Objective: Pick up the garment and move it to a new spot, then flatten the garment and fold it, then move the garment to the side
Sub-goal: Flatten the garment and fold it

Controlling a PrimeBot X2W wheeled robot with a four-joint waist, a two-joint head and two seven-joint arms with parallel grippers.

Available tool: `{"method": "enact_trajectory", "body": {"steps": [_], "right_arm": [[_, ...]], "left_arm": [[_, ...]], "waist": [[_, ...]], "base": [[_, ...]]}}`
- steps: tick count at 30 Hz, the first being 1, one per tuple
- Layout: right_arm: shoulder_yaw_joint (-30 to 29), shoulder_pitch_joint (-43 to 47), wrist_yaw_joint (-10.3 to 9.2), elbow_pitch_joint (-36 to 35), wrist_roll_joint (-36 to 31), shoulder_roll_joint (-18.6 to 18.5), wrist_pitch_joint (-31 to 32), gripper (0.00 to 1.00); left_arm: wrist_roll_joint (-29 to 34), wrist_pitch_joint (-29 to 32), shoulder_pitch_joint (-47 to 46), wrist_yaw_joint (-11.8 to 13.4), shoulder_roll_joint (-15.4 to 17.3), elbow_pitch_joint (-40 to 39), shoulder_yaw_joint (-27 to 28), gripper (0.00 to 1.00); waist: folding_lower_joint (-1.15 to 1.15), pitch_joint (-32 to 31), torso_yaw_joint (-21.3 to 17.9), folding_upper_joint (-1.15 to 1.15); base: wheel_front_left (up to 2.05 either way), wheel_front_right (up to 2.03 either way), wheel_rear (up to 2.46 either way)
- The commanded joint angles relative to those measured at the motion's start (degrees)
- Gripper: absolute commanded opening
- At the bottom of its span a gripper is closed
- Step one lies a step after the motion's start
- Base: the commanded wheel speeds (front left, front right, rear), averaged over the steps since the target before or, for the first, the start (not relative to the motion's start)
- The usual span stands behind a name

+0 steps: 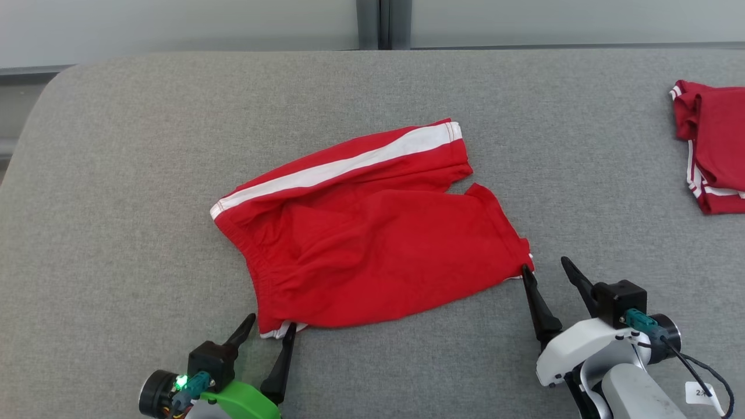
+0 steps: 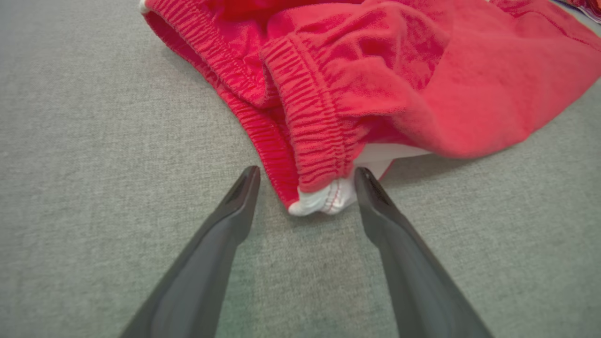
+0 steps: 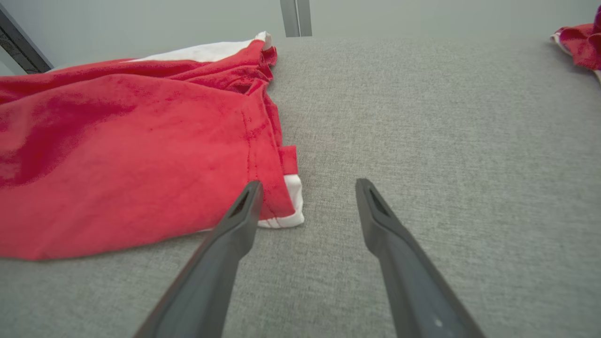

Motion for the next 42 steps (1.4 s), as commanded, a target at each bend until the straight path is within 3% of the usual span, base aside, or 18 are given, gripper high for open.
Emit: {"method": "enact_trajectory", "body": {"steps": [1,9,10,11,12,21,29,36,42], "right_arm": [[0.3,-1.2,-0.1,1.3,0.2,-0.1,-0.2,1.0],[3.1,-4.7,-0.1,7.2,1.9,-0.1,-0.2,1.0],[3.6,-5.0,-0.1,8.0,2.6,0.0,-0.1,1.0],[4.2,-5.3,-0.1,8.5,3.2,0.1,0.0,0.4],[4.8,-5.6,-0.07,8.8,3.9,0.1,0.0,0.0],[5.8,-3.3,-0.07,3.1,7.5,-1.5,-0.1,0.0],[4.3,-4.7,-0.08,-7.6,11.4,-3.3,-0.1,0.0],[4.0,-15.9,-0.07,-9.1,15.3,-4.7,2.0,0.0],[2.0,-34.6,-0.07,-6.1,19.1,-3.9,9.0,0.0]], "left_arm": [[-0.2,-0.1,-1.5,0.0,0.3,0.6,-0.5,1.0],[-2.2,-0.1,-4.0,0.0,-0.2,2.6,-2.2,0.99],[-2.6,-0.1,-4.2,0.0,-0.2,2.8,-2.4,0.53],[-2.8,-0.1,-4.5,0.0,-0.1,3.0,-2.6,0.28],[-3.2,-0.1,-4.7,0.0,-0.1,3.0,-3.0,0.0],[-3.2,-0.1,-3.4,0.0,1.3,-2.9,-3.6,0.0],[-2.1,-0.1,-6.6,0.0,5.6,-14.2,-4.8,0.0],[-4.3,-0.1,-20.1,0.0,12.1,-16.8,-8.9,0.0],[-9.5,1.0,-39.5,0.0,17.8,-14.9,-14.3,0.0]], "waist": [[0.0,1.1,0.5,0.0],[0.0,2.4,1.4,0.0],[0.0,2.6,1.5,0.0],[0.0,2.7,1.5,0.0],[0.0,2.8,1.6,0.0],[0.0,1.7,1.4,0.0],[0.0,1.2,0.3,0.0],[0.0,4.3,-1.5,0.0],[0.0,10.9,-3.9,0.0]], "base": [[0.0,0.0,0.0],[0.0,0.0,0.0],[0.0,0.0,0.0],[0.0,0.0,0.0],[0.0,0.0,0.0],[0.0,0.0,0.0],[0.0,0.0,0.0],[0.0,0.0,0.0],[0.0,0.0,0.0]]}}
